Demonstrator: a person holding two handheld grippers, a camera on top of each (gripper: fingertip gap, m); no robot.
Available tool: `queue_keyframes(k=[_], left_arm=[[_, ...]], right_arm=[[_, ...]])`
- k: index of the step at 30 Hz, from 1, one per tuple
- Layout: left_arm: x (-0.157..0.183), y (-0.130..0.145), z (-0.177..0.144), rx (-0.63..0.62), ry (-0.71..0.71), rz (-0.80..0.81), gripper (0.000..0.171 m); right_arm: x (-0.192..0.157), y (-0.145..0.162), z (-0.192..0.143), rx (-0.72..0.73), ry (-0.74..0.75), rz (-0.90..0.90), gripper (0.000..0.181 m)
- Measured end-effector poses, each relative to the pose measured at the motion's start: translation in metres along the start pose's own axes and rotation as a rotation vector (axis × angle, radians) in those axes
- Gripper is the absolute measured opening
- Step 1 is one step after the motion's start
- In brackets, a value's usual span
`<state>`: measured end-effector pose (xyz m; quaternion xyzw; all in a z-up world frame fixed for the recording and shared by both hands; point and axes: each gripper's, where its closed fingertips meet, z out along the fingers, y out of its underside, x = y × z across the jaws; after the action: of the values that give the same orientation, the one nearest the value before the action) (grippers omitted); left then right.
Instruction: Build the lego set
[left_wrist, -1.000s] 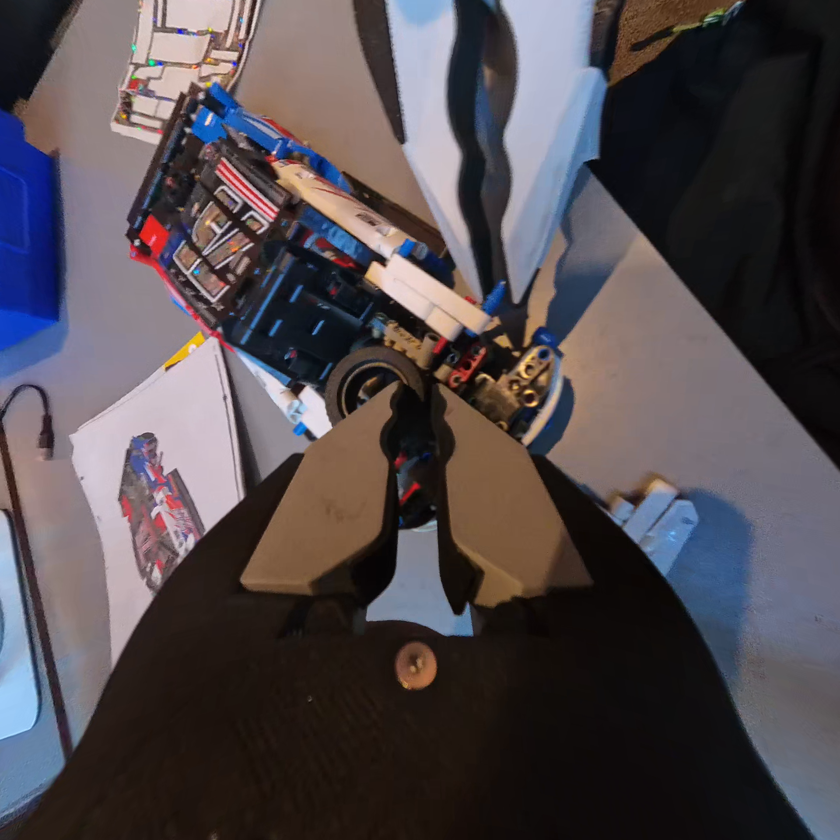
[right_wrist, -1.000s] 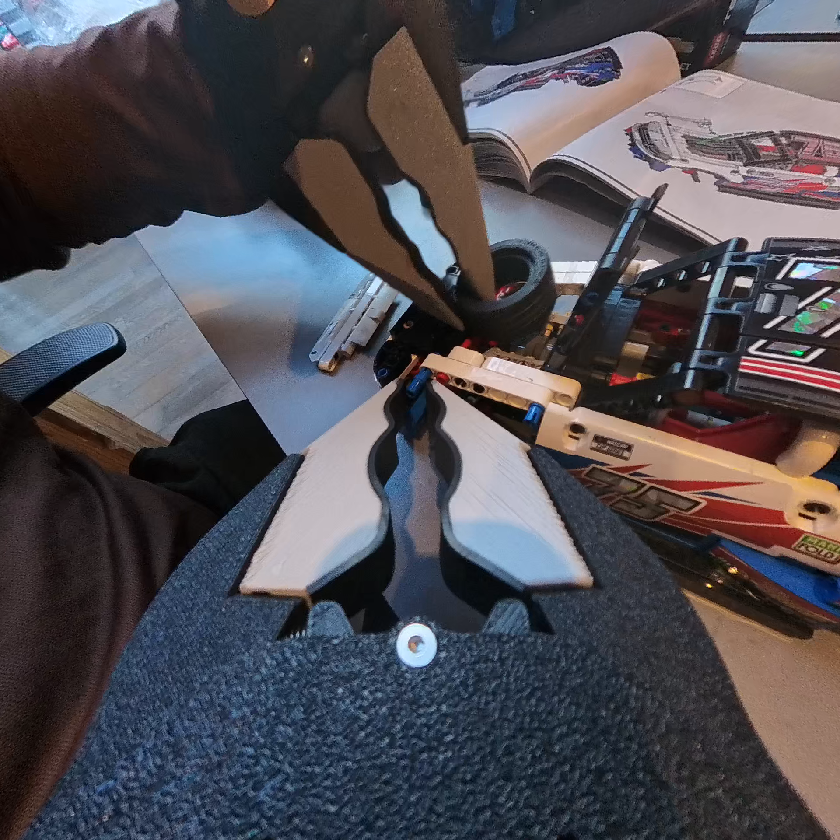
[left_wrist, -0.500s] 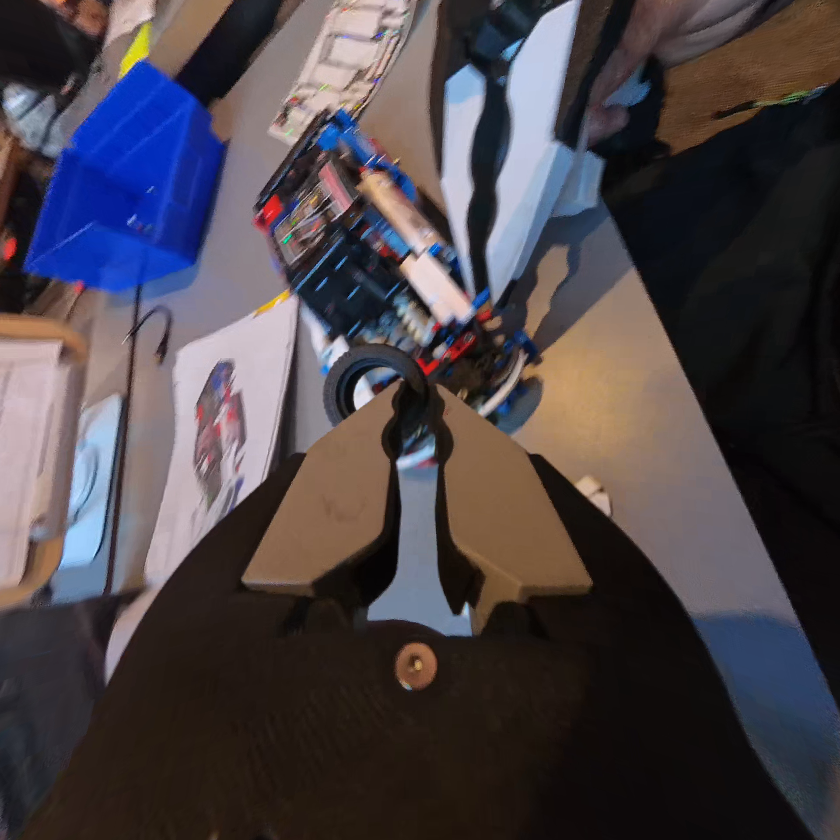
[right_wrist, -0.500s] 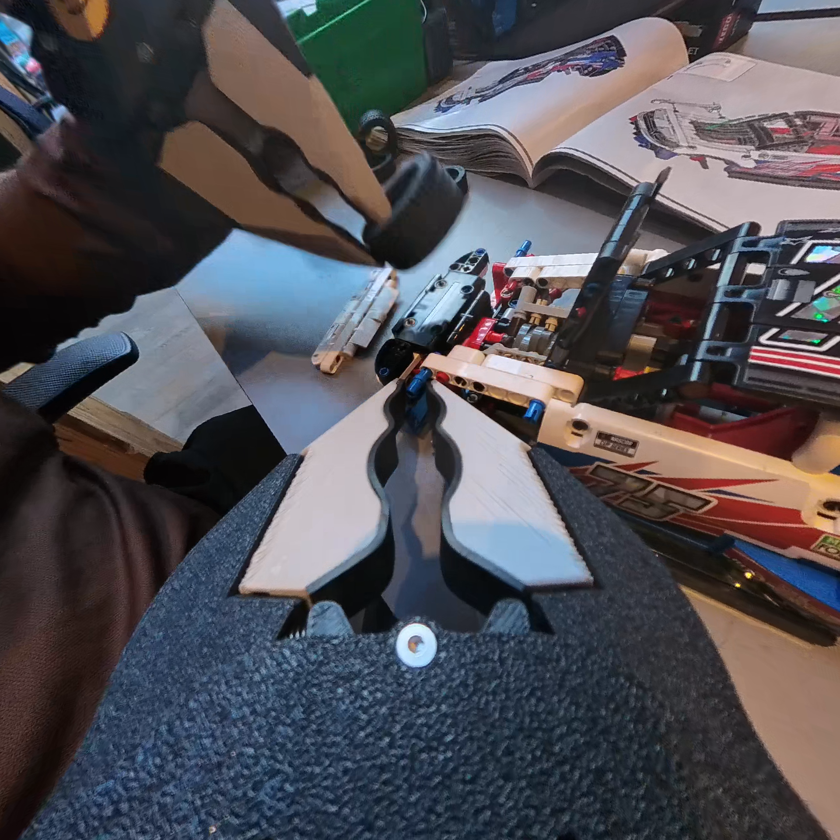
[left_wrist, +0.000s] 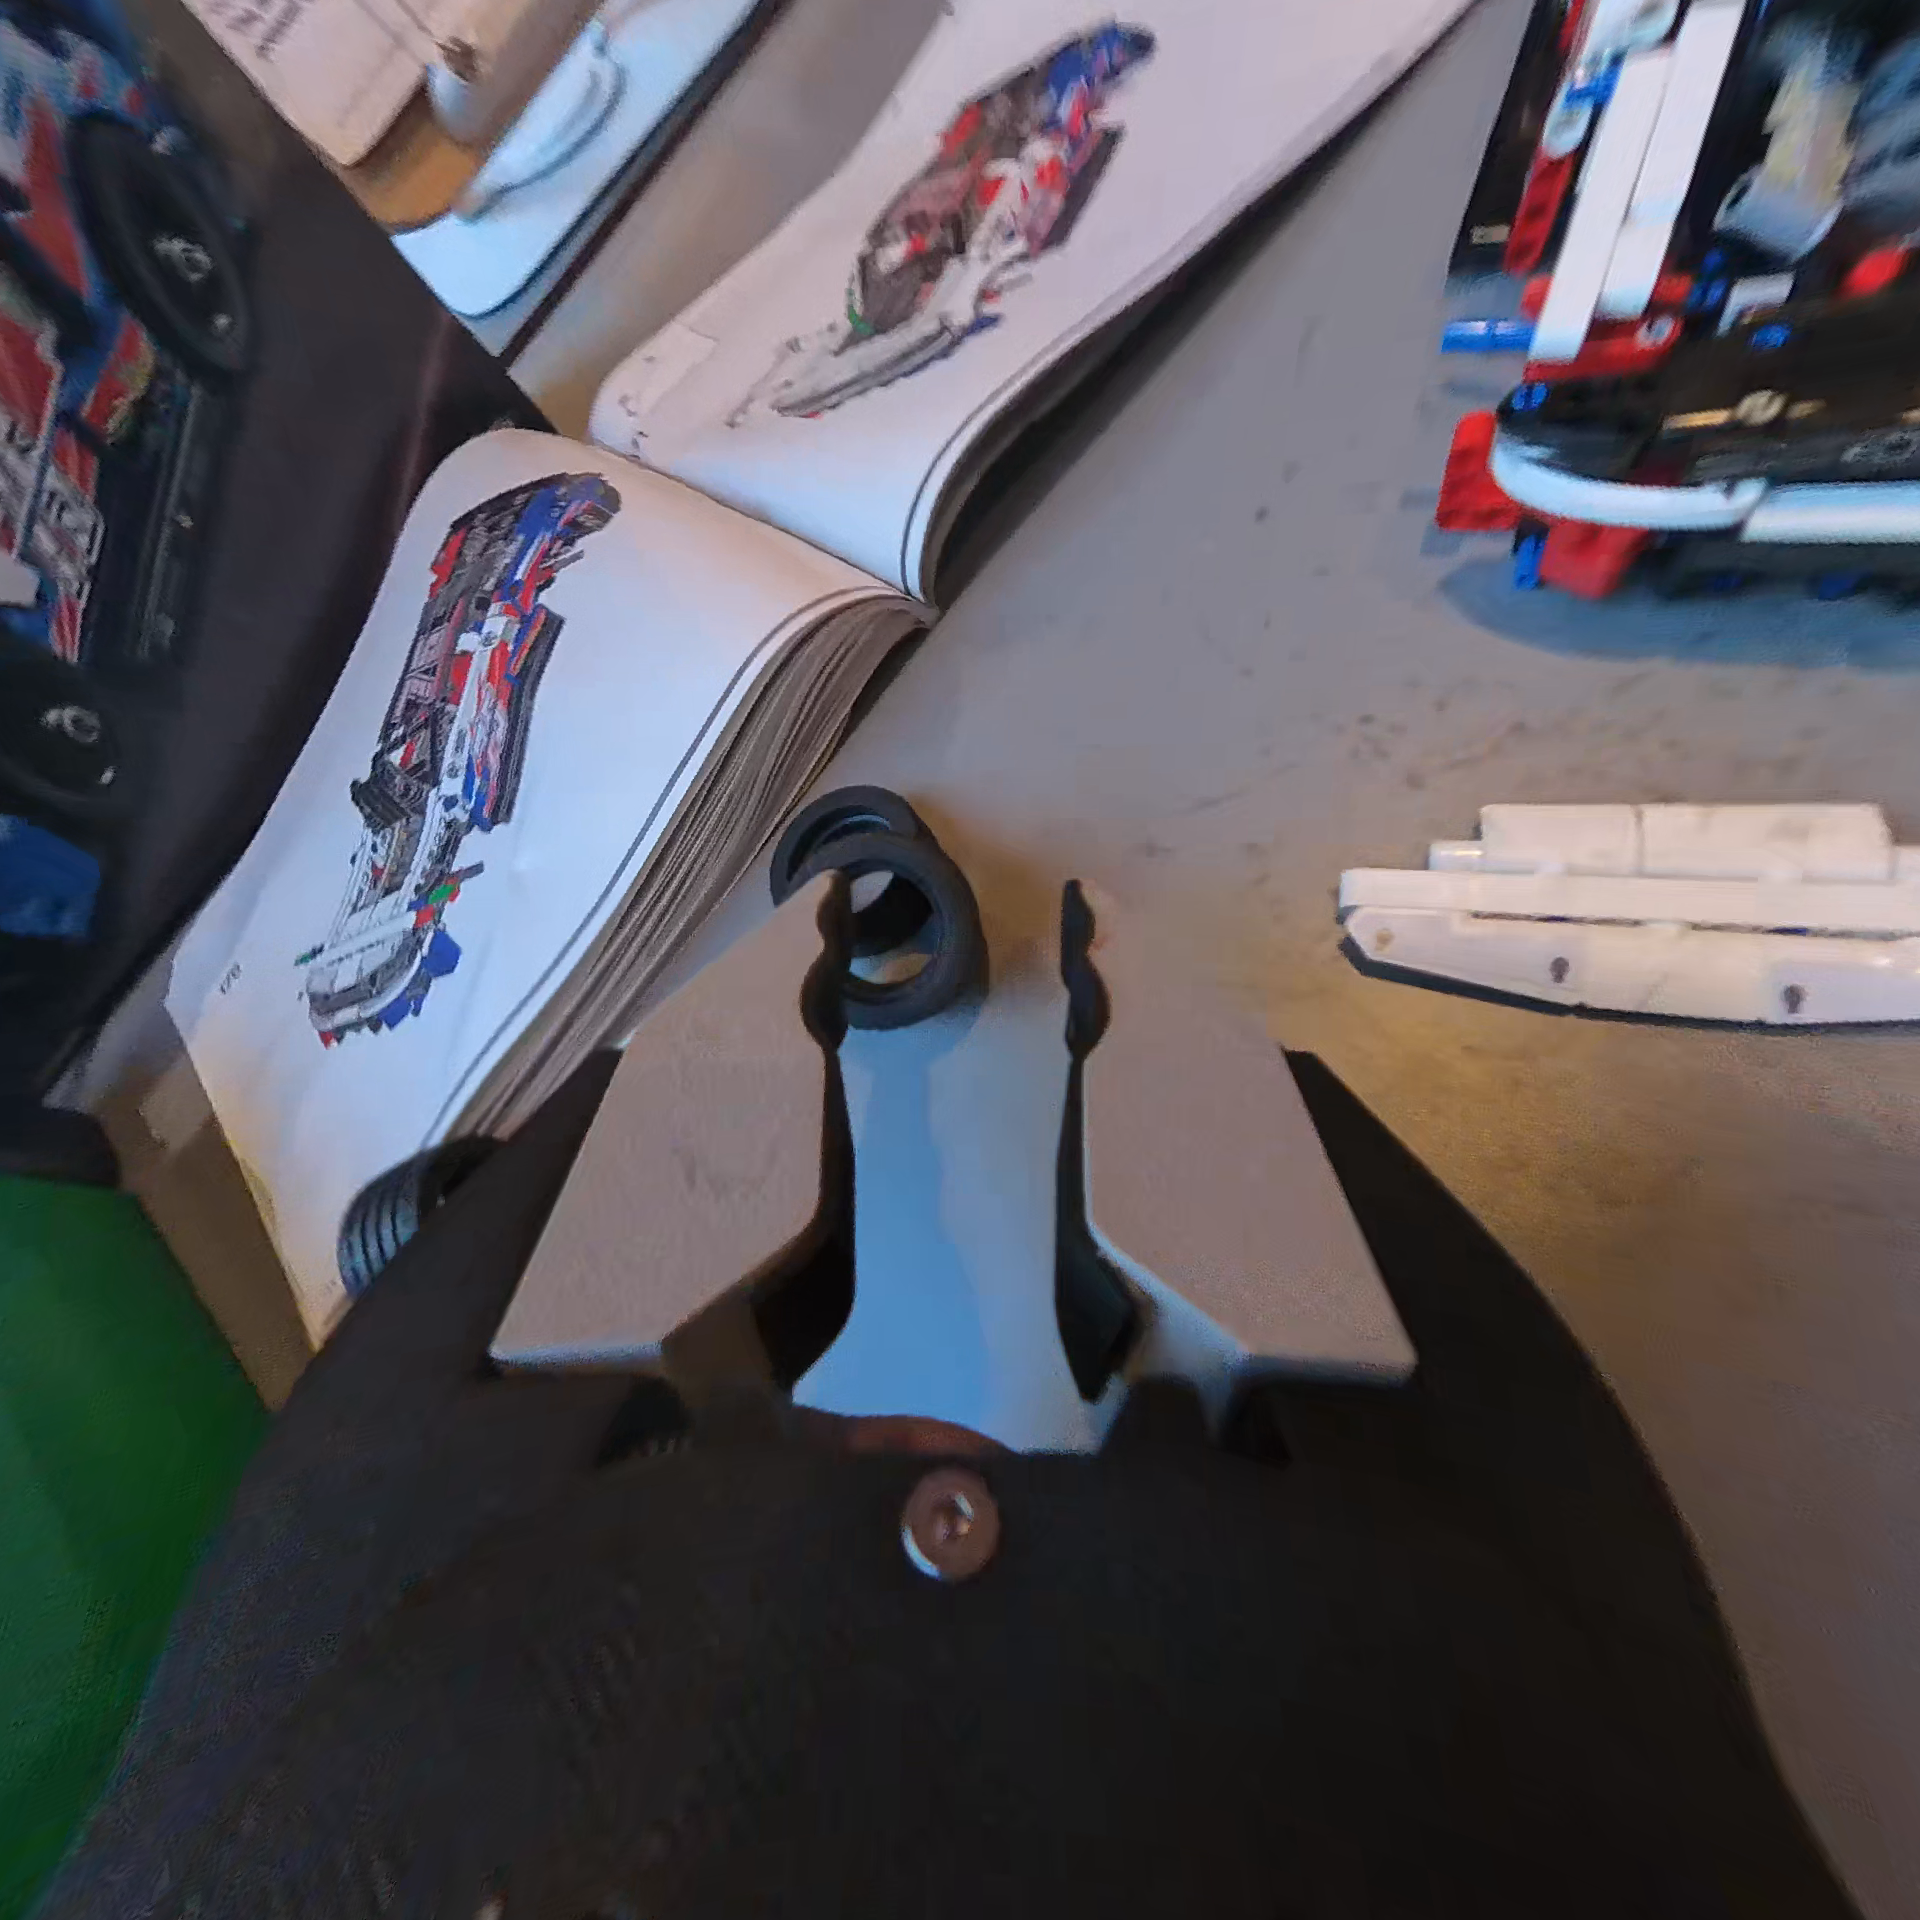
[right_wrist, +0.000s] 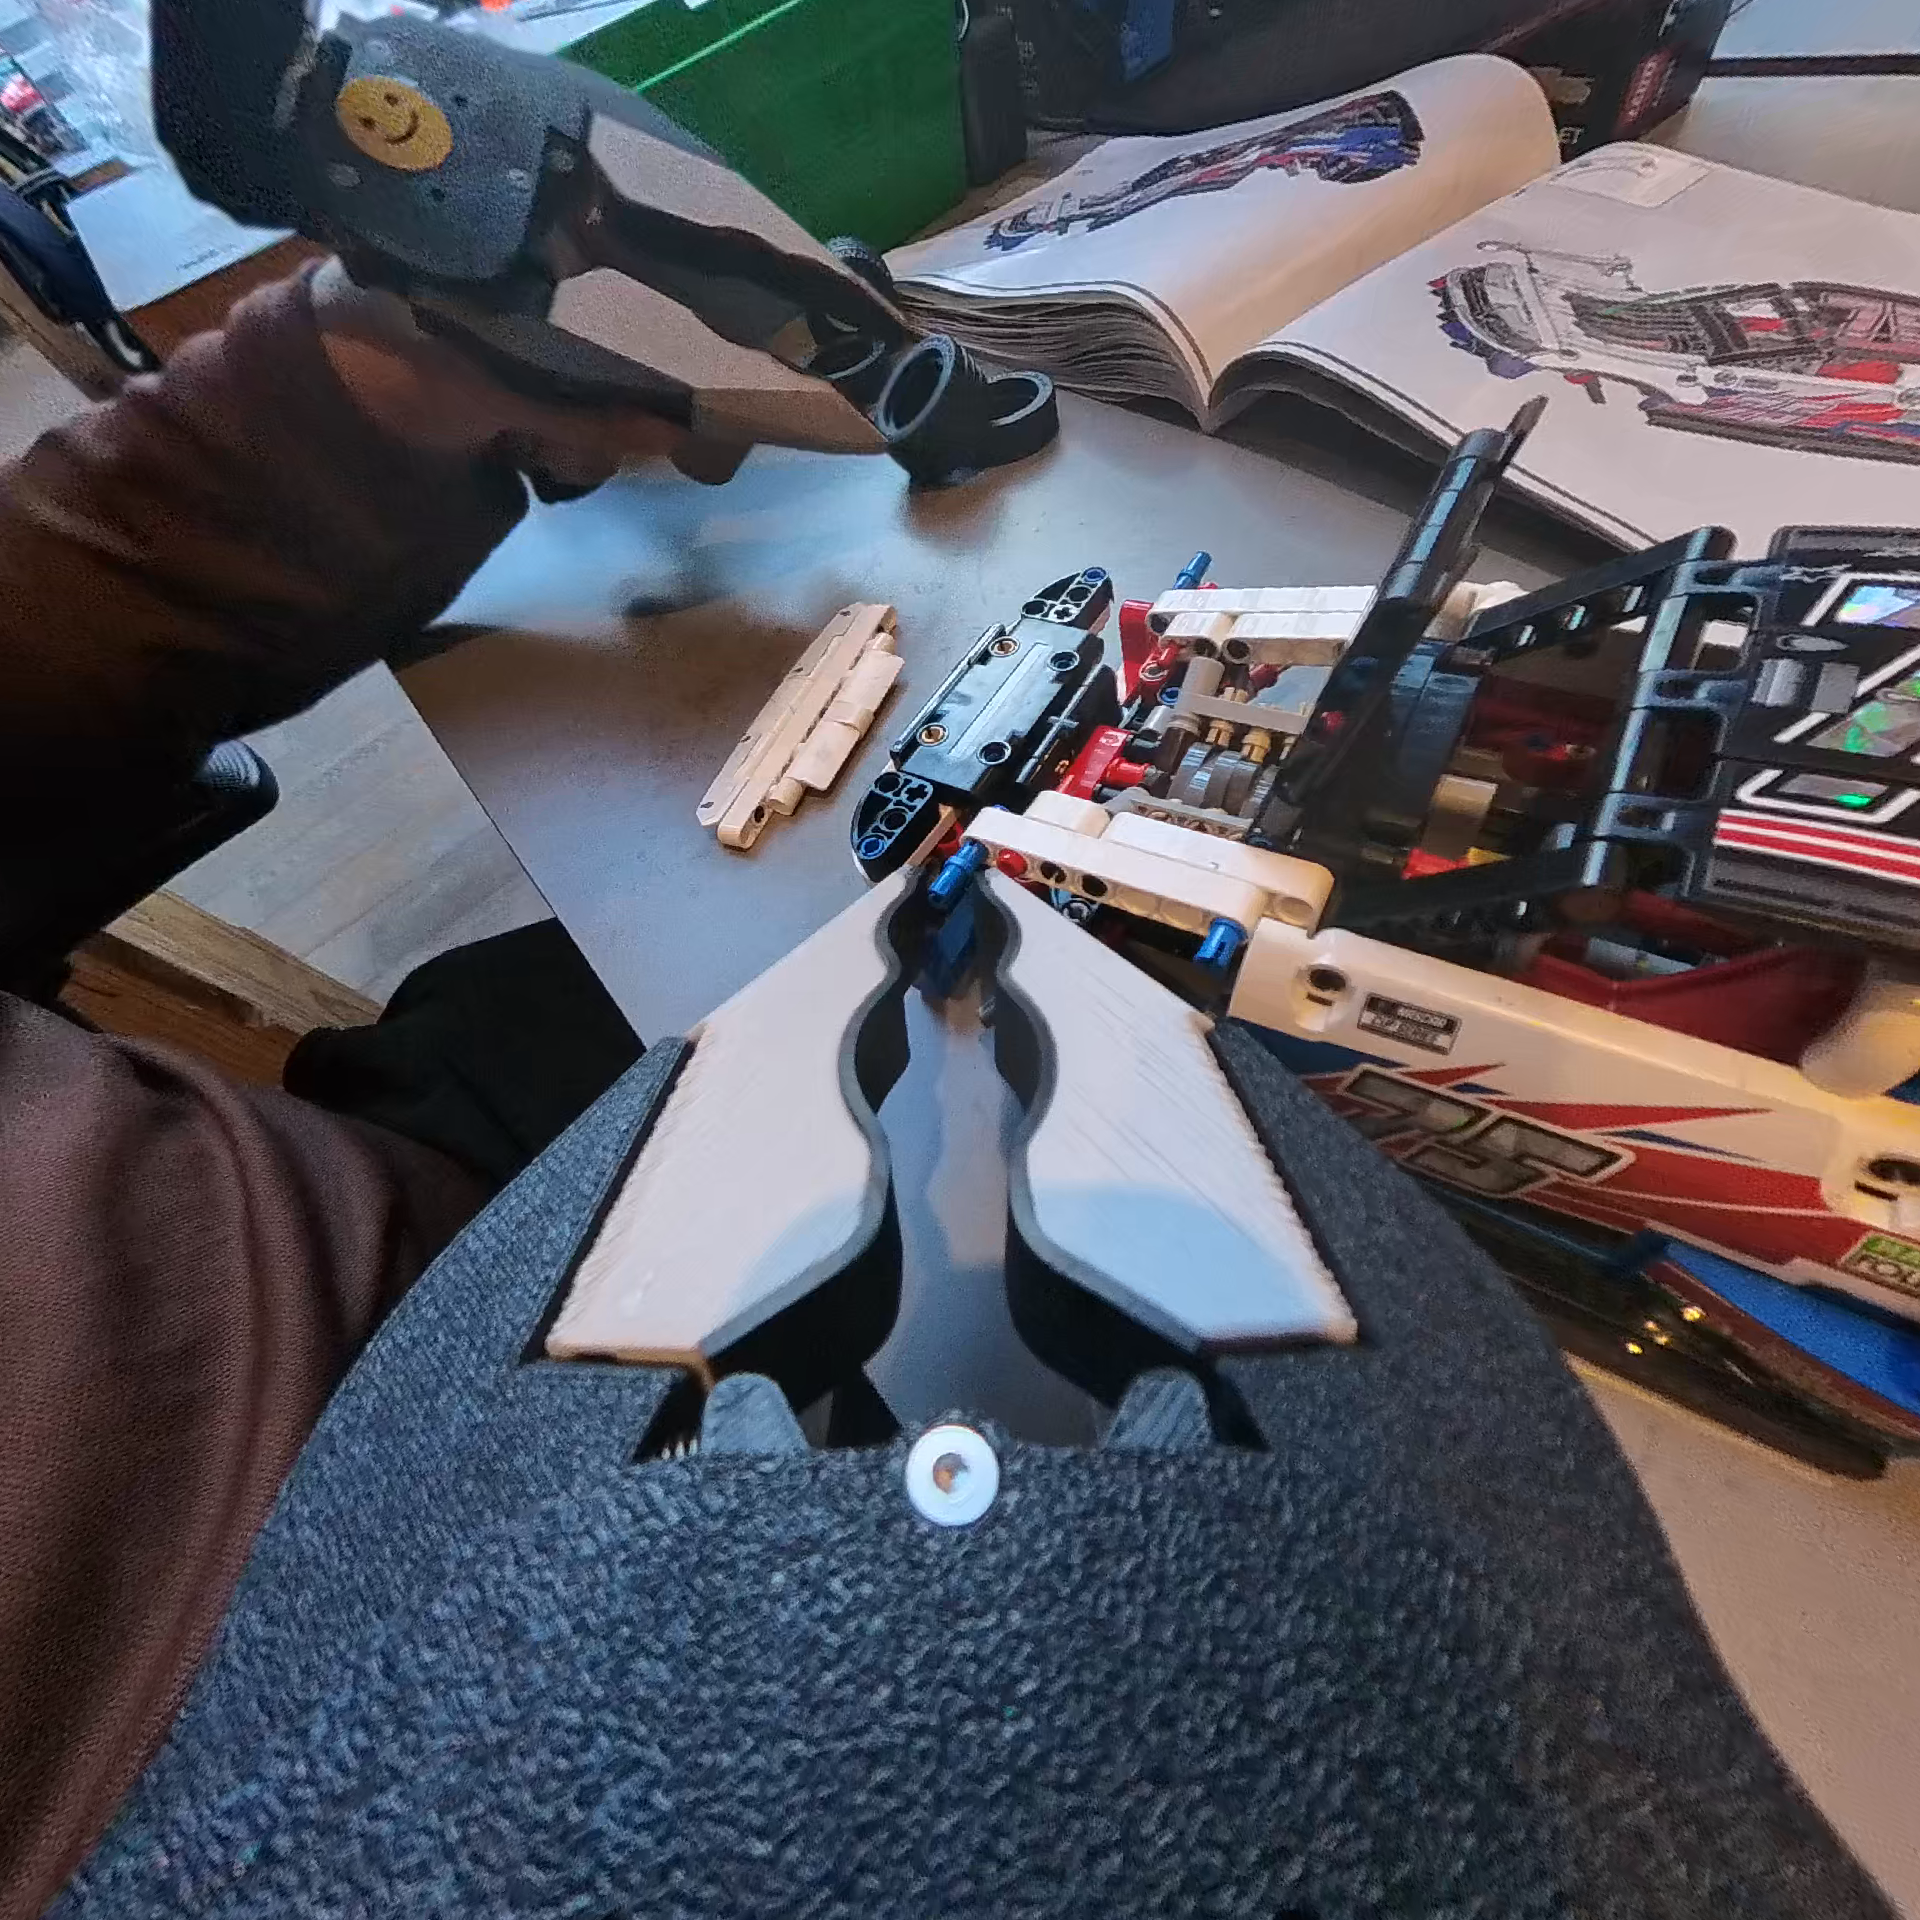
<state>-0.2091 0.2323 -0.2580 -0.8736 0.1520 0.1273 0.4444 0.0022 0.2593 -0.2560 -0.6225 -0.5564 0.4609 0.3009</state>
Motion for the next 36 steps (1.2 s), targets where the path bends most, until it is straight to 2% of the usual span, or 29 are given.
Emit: queue_keyframes(k=[4, 7, 9, 11, 13, 14, 16, 18, 20, 21, 22, 25, 27, 31, 34, 36], left_arm=[[-0.008, 0.005, -0.023, -0.009, -0.039, 0.005, 0.051], [-0.010, -0.008, -0.067, 0.088, 0.021, -0.079, 0.049], [-0.035, -0.002, -0.101, 0.121, -0.010, -0.183, 0.049], [-0.092, 0.033, -0.135, 0.056, -0.200, -0.259, 0.052], [-0.160, 0.088, -0.176, -0.060, -0.456, -0.322, 0.054], [-0.184, 0.114, -0.191, -0.123, -0.522, -0.354, 0.054], [-0.211, 0.152, -0.204, -0.232, -0.528, -0.407, 0.050], [-0.228, 0.166, -0.200, -0.283, -0.474, -0.410, 0.046], [-0.218, 0.169, -0.176, -0.329, -0.264, -0.372, 0.031], [-0.216, 0.175, -0.164, -0.388, -0.207, -0.351, 0.033], [-0.218, 0.183, -0.153, -0.451, -0.180, -0.322, 0.036], [-0.226, 0.203, -0.135, -0.608, -0.129, -0.255, 0.026], [-0.222, 0.203, -0.129, -0.633, -0.067, -0.264, 0.025], [-0.254, 0.204, -0.127, -0.668, -0.194, -0.153, 0.017], [-0.249, 0.213, -0.115, -0.725, -0.116, -0.164, 0.022], [-0.250, 0.222, -0.111, -0.789, -0.097, -0.107, 0.027]], right_arm=[[0.000, 0.000, 0.002, 0.004, -0.007, 0.005, 0.009], [0.001, 0.000, 0.003, 0.005, -0.003, -0.007, 0.009], [0.001, 0.000, 0.003, 0.005, -0.001, -0.010, 0.009], [0.001, 0.000, 0.004, 0.008, -0.003, -0.014, 0.009], [0.001, 0.000, 0.004, 0.014, -0.010, -0.010, 0.009], [0.001, 0.000, 0.004, 0.016, -0.015, -0.010, 0.009], [0.001, 0.000, 0.005, 0.018, -0.023, -0.007, 0.009], [0.001, -0.001, 0.007, 0.021, -0.026, 0.000, 0.009], [0.002, -0.002, 0.009, 0.021, -0.024, -0.002, 0.009], [0.002, -0.003, 0.010, 0.017, -0.023, -0.003, 0.009], [0.002, -0.003, 0.011, 0.014, -0.024, -0.001, 0.010], [0.001, -0.003, 0.011, 0.015, -0.027, 0.004, 0.010], [0.001, -0.002, 0.011, 0.016, -0.028, 0.003, 0.010], [0.001, -0.001, 0.011, 0.011, -0.042, 0.016, 0.010], [0.000, -0.001, 0.011, 0.010, -0.052, 0.024, 0.010], [0.000, -0.001, 0.011, 0.011, -0.054, 0.025, 0.010]])
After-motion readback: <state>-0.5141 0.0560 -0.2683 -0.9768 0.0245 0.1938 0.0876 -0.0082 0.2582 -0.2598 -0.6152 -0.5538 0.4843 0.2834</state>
